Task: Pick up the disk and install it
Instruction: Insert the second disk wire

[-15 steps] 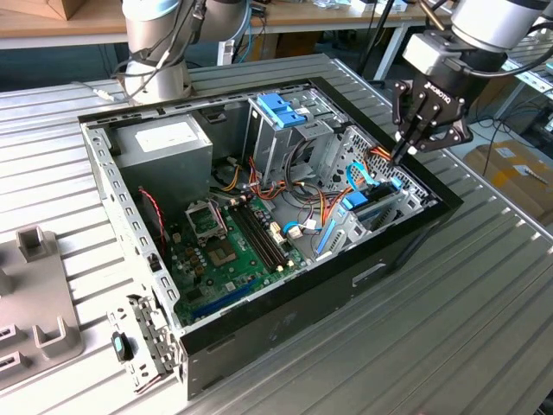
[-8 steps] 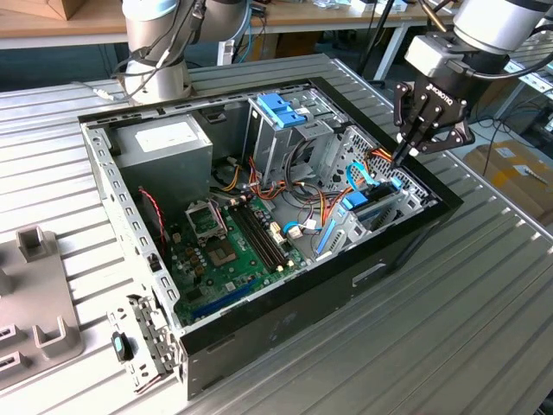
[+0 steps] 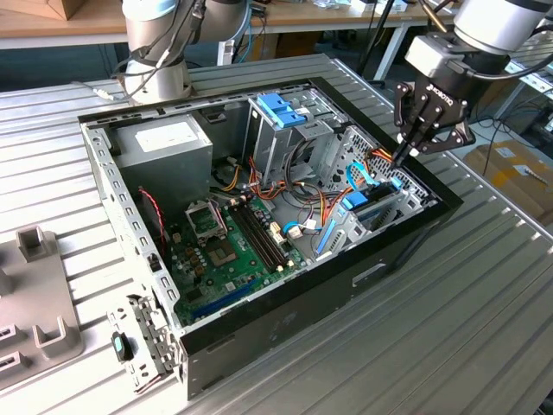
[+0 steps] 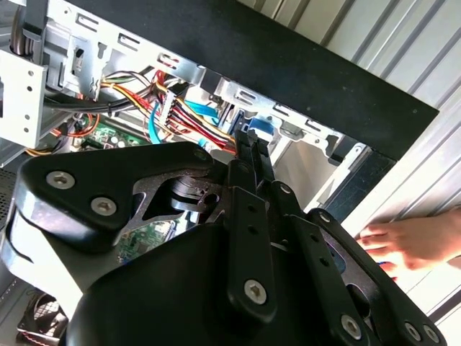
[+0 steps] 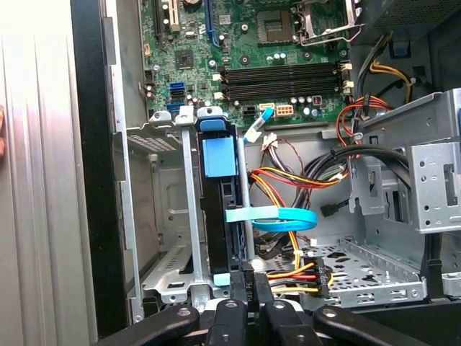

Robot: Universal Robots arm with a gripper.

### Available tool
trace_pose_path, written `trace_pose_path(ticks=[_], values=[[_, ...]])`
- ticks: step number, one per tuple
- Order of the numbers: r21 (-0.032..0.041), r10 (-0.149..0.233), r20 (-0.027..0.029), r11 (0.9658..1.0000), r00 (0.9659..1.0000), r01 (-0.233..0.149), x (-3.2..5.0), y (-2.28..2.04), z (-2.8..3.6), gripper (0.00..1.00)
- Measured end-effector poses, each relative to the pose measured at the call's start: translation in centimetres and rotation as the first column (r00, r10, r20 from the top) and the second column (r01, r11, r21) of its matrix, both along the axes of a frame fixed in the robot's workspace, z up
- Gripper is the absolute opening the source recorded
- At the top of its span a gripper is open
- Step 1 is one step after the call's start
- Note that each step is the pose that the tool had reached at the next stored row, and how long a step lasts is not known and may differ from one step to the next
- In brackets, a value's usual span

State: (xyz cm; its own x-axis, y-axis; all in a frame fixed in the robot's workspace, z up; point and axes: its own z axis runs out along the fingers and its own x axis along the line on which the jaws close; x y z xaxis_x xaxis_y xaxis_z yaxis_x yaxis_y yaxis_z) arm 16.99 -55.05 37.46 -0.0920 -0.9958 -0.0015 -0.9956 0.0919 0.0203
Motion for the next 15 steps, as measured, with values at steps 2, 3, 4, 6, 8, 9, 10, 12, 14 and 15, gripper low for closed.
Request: trace_pose_path(ticks=[2,3,4,6,8,9,10,12,14,15], values=[[-0.0001,0.0,0.0014,1.0,1.0,0.0,-0.13,-0.1,0.0,0.16],[0.0,0.0,0.0068,1.0,1.0,0.0,-0.36,-0.18,-0.06,0.16],[0.0001,0.0,0.01,1.0,0.9999,0.0,-0.46,-0.21,-0.11,0.16],[0.0003,0.001,0.0173,1.0,0.9998,-0.001,-0.77,-0.28,-0.29,0.16],[0.0012,0.003,0.02,1.0,0.9998,-0.003,-1.19,-0.3,-0.6,0.16],[0.0011,0.003,0.0201,1.0,0.9998,-0.003,-1.19,-0.3,-0.59,0.16],[0.0009,0.003,0.0201,1.0,0.9998,-0.003,-1.19,-0.3,-0.59,0.16],[0.0011,0.003,0.0201,1.0,0.9998,-0.003,-1.2,-0.3,-0.6,0.16],[0.0011,0.003,0.0201,1.0,0.9998,-0.003,-1.2,-0.3,-0.6,0.16],[0.0011,0.003,0.0201,1.0,0.9998,-0.003,-1.2,-0.3,-0.6,0.16]])
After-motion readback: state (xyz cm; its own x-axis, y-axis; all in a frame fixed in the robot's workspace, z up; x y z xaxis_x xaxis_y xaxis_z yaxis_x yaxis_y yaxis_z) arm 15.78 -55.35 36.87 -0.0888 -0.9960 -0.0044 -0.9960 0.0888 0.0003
